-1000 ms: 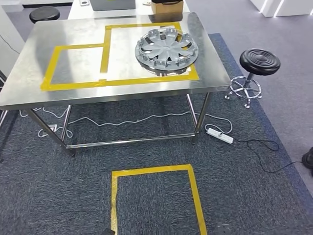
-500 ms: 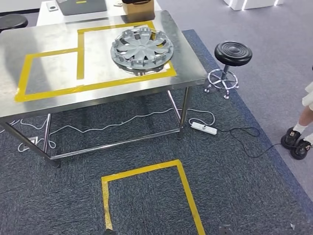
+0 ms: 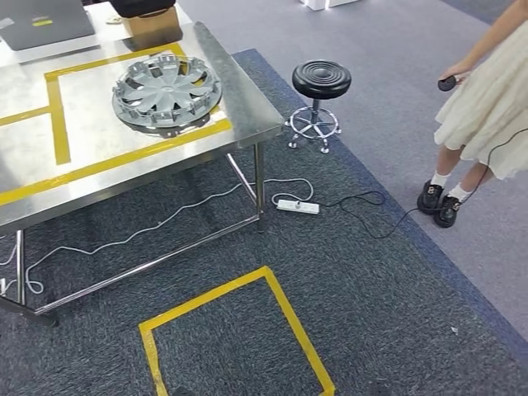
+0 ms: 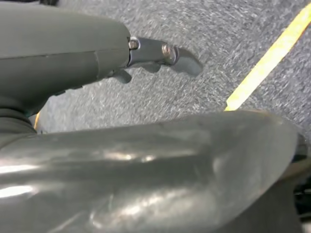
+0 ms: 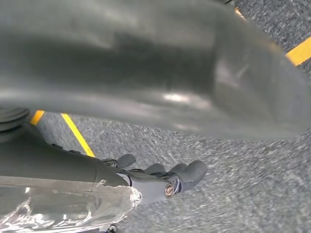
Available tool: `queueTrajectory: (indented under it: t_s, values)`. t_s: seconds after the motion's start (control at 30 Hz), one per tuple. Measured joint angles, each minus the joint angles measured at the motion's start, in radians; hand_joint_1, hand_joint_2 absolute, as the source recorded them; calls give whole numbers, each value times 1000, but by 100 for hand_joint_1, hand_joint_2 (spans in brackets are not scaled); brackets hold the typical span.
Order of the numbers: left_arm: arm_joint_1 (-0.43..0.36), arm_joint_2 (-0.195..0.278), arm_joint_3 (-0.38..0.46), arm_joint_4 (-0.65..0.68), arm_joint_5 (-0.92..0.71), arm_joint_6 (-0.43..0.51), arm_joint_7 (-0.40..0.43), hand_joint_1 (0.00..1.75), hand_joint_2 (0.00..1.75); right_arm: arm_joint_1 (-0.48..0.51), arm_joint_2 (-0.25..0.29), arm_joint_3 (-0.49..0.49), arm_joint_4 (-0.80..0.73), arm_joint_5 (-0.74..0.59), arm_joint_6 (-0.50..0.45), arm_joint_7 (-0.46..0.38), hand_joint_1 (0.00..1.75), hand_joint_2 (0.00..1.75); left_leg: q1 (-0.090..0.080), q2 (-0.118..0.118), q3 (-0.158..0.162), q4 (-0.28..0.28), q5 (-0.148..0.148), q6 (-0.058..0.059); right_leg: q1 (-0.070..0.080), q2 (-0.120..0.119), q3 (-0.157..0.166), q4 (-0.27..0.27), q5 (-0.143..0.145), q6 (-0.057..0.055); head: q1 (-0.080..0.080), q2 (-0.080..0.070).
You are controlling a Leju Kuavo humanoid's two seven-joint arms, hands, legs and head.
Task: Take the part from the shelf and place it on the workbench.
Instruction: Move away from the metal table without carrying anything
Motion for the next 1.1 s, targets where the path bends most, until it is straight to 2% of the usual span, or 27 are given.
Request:
queueTrajectory:
  t_s: [0.07, 0.1, 0.17, 0.2, 0.23, 0.27, 0.3, 0.33, 0.37, 0.43, 0.47, 0.5, 0.57, 0.6, 0.67, 0.73, 0.77, 0.8, 0.83, 0.87, 0.9, 0.93, 0.97, 1.0, 1.03, 1.07, 1.1]
  values:
    - [-1, -1, 0, 0, 0, 0, 0, 0, 0, 4, 0, 0, 0, 0, 0, 0, 0, 0, -2, 16, 2, -6, 0, 14, -4, 22, -9, -5, 5, 14, -1, 0]
    - [-1, -1, 0, 0, 0, 0, 0, 0, 0, 7, 0, -1, 0, 0, 0, 0, 0, 0, -2, 29, 3, -7, 1, 22, -4, 14, -14, -3, 3, 20, -1, 0]
    - [-1, -2, 0, 0, 0, 0, -1, 0, 0, 9, 0, -2, 1, -1, 0, 0, 0, 0, -2, 58, 4, -10, 4, 34, -1, -39, -42, 54, -33, 27, 8, 0]
    - [-1, -3, 0, 0, 0, 0, -1, 0, 0, 7, 0, -3, 1, -2, 0, 0, 0, 0, -5, 73, 4, -10, 3, 37, 2, -76, -68, 111, -65, 29, 13, 0]
    - [1, -3, 0, 0, 0, 0, -1, 0, 0, 5, 0, -3, 1, -2, 0, 0, 0, 0, -8, 90, 4, -10, 2, 41, 2, -98, -99, 178, -99, 31, 16, 0]
    - [3, -2, 0, 0, 0, 0, -1, 0, 0, 3, 0, -3, 2, -2, 0, 1, 0, 0, -11, 106, 4, -10, 1, 42, 2, -110, -125, 234, -121, 31, 16, 0]
    - [4, -2, 0, 0, 0, 0, -1, 0, 0, 3, 0, -3, 2, -3, 0, 3, 0, 0, -13, 121, 5, -10, 0, 44, 2, -115, -135, 263, -127, 31, 16, 0]
    - [4, -1, 0, 0, 0, 0, -1, 0, 0, 4, 0, -4, 2, -3, 0, 4, 0, 0, -14, 134, 6, -10, -1, 44, 2, -120, -127, 254, -114, 30, 16, 0]
    - [4, -1, 0, 0, 0, 0, -1, 0, 0, 5, 0, -5, 2, -3, 0, 7, 0, 0, -15, 146, 8, -10, -3, 43, 3, -128, -99, 208, -87, 27, 16, 0]
    - [3, -2, 0, 0, -1, 0, -1, 0, 0, 3, 0, -6, 3, -2, 0, 9, 0, 0, -19, 166, 14, -8, -8, 37, 8, -169, -23, 79, -34, 18, 17, 0]
    - [3, -2, 0, 0, -1, -1, -1, 0, 0, 0, 0, -6, 3, -1, 0, 9, 0, 0, -22, 176, 17, -7, -11, 33, 12, -185, 3, 34, -19, 12, 16, 0]
    - [4, -2, 0, 0, -1, -1, -1, 0, 0, -2, 0, -6, 3, -1, 0, 9, 0, 0, -24, 185, 19, -7, -13, 29, 15, -194, 14, 11, -15, 7, 16, 0]
    - [2, -2, 0, 0, -1, -1, -1, 0, 0, -3, 0, -8, 3, -1, 1, 9, 0, 0, -25, 205, 22, -8, -15, 19, 17, -175, 12, 6, -12, -3, 15, 0]
    - [2, -2, 0, 0, -1, 0, -1, 0, 0, -1, 0, -10, 3, -2, 3, 8, 0, 0, -23, 203, 23, -6, -19, 13, 16, -163, 10, 3, -9, -8, 14, 0]
    - [1, -3, 0, 0, -1, 0, -3, 0, 0, -1, 0, -13, 3, -4, 10, 5, 0, 0, -19, 169, 6, 38, -53, 0, 10, -140, 11, -2, -4, -18, 11, 0]
    - [2, -2, 0, 0, -1, 0, -4, 0, 0, -1, 0, -15, 3, -5, 17, 2, 0, 0, -16, 126, -50, 156, -115, -7, 5, -116, 8, -3, -1, -23, 7, 0]
    - [3, -1, 0, 0, -1, 0, -4, 0, 0, -2, 0, -17, 3, -5, 19, 1, 0, 0, -16, 117, -80, 214, -137, -8, 4, -103, 7, -3, 0, -25, 7, 0]
    - [3, 0, 0, 0, -1, 0, -4, 0, 0, -1, 0, -18, 3, -6, 21, 0, 0, 0, -16, 112, -100, 249, -142, -9, 3, -89, 6, -3, 0, -25, 6, 0]
    - [3, 1, 0, 0, -1, 0, -4, 0, 0, 1, 0, -20, 3, -6, 23, 0, 0, 0, -15, 109, -104, 250, -126, -9, 2, -75, 6, -3, 1, -23, 6, 0]
    - [3, 2, 0, 0, -1, 0, -4, 0, 0, 2, 0, -21, 3, -6, 25, 0, 0, 0, -14, 105, -91, 216, -95, -9, 0, -61, 6, -2, 2, -21, 6, 0]
    - [2, 2, 0, 0, -1, 0, -4, 0, 0, 3, 0, -21, 3, -6, 27, 0, 0, 0, -10, 90, -65, 159, -57, -10, -1, -46, 6, -2, 4, -18, 6, 0]
    - [2, 2, 0, 0, -1, 0, -5, 0, 0, 2, 0, -22, 3, -6, 29, 0, 0, 0, -6, 64, -37, 96, -27, -11, -1, -32, 4, 1, 4, -12, 5, 0]
    - [1, 2, 0, 0, -1, 0, -5, 0, 0, 1, 0, -22, 3, -6, 29, 0, 0, 0, -1, 40, -14, 46, -10, -9, -1, -18, 0, 3, 5, -6, 5, 0]
    - [0, 2, 0, 0, -1, 0, -5, 0, 0, 0, 0, -22, 3, -6, 29, 0, 0, 0, 1, 22, 0, 15, -5, -6, -1, -7, -5, 4, 7, 1, 4, 0]
    - [0, 2, 0, 0, -1, 0, -5, 0, 0, 1, 0, -22, 3, -6, 29, 0, 0, 0, 1, 16, 4, 3, -8, 0, -1, 3, -10, 4, 9, 8, 2, 0]
    - [-1, 2, 0, 0, -1, 0, -5, 0, 0, 3, 0, -22, 3, -6, 29, 0, 0, 0, 0, 24, 4, 2, -9, 8, -4, 13, -14, 1, 12, 15, 2, 0]
    - [-1, 1, 0, 0, -1, 0, -5, 0, 0, 7, 0, -22, 4, -6, 29, 0, 0, 0, 0, 36, 4, 1, -7, 16, -6, 12, -18, 1, 12, 21, 2, 0]
